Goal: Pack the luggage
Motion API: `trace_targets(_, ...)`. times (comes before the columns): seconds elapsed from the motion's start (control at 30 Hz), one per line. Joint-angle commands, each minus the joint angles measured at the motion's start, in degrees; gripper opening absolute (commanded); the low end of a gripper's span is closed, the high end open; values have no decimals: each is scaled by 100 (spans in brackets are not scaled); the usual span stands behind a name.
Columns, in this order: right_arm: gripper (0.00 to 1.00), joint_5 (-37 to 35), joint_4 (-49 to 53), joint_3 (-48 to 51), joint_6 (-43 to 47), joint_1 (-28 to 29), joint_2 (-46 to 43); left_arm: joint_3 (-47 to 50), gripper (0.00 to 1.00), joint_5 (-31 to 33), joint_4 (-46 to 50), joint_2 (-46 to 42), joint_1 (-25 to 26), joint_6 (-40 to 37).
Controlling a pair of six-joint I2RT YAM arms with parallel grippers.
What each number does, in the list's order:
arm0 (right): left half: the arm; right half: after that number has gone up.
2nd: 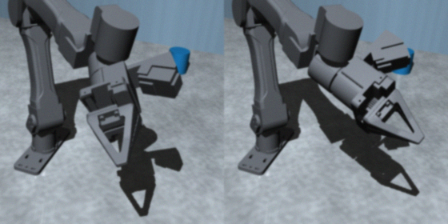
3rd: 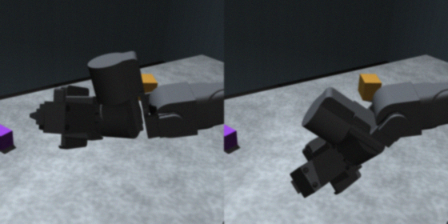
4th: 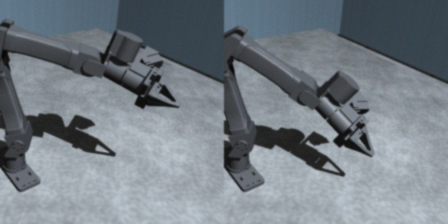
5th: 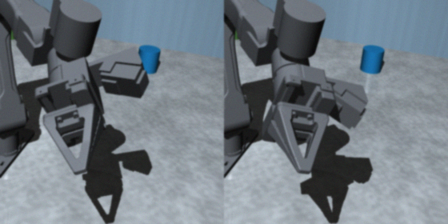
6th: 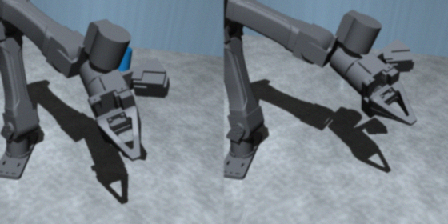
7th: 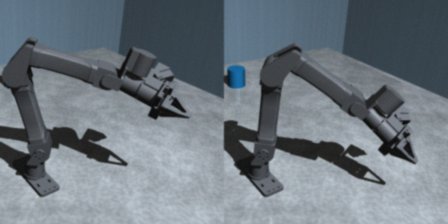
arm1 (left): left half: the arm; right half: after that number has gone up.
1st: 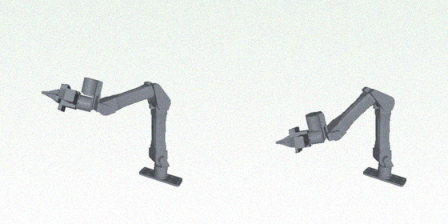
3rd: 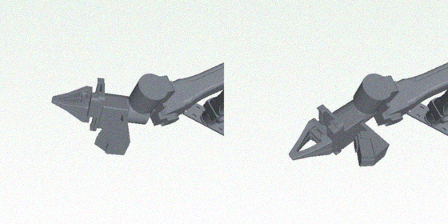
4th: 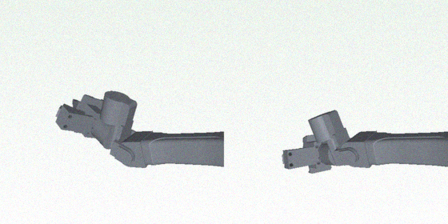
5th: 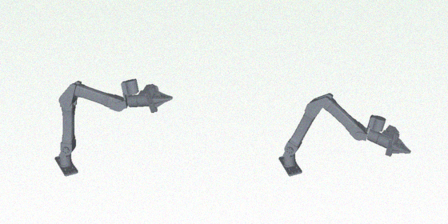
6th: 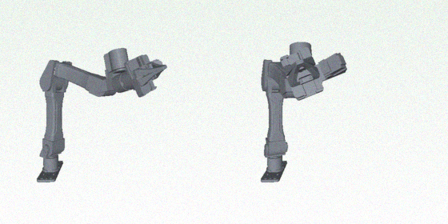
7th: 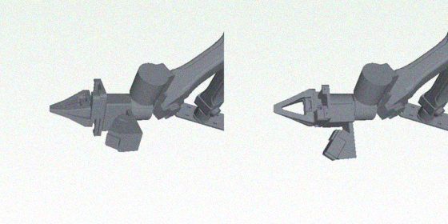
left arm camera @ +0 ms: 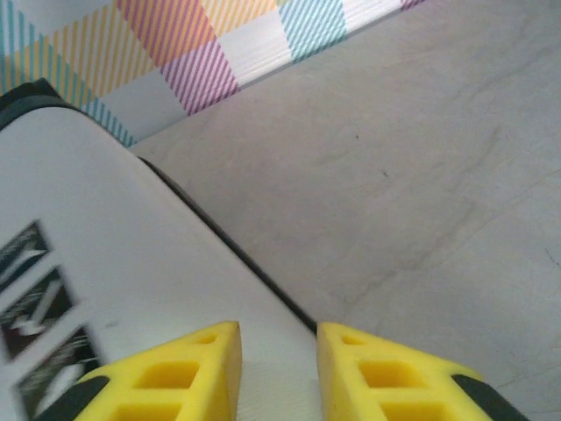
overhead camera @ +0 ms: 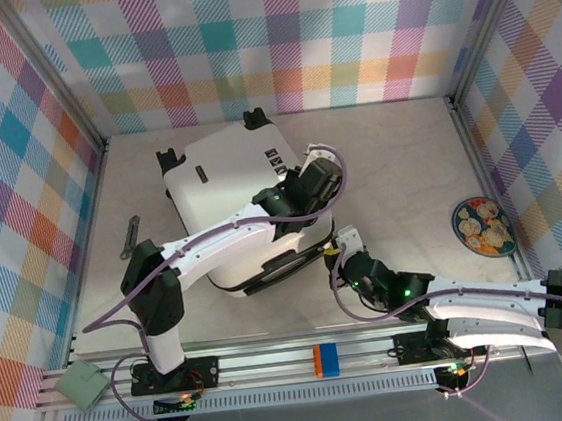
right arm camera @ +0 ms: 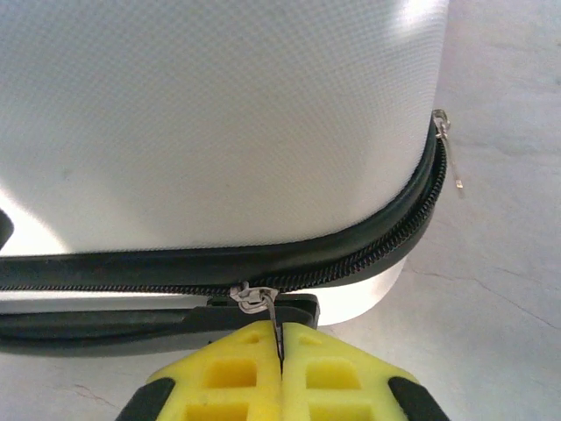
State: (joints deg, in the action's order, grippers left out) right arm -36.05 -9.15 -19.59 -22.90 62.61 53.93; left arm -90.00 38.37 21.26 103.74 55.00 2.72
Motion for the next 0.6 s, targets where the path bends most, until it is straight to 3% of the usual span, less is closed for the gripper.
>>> trace_targets(0.0, 0, -1040, 3, 234, 53, -273, -419, 544, 27, 142, 1293, 131, -340, 9)
trace_targets(0.07, 0, -665, -349, 325, 274, -268, -414, 590, 29, 171, 1143, 8, -341, 0)
trace_targets(0.23, 0, -580, -432, 112, 294, -274, 175, 489, 55, -136, 859, -677, -410, -70)
trace_targets(0.37, 0, -490, -568, -8, 371, -275, 445, 405, 66, -59, 1182, -1427, -557, 142)
trace_targets(0.57, 0, -490, -689, 8, 515, -273, 472, 1167, 75, -339, 1683, -2975, -1443, 840)
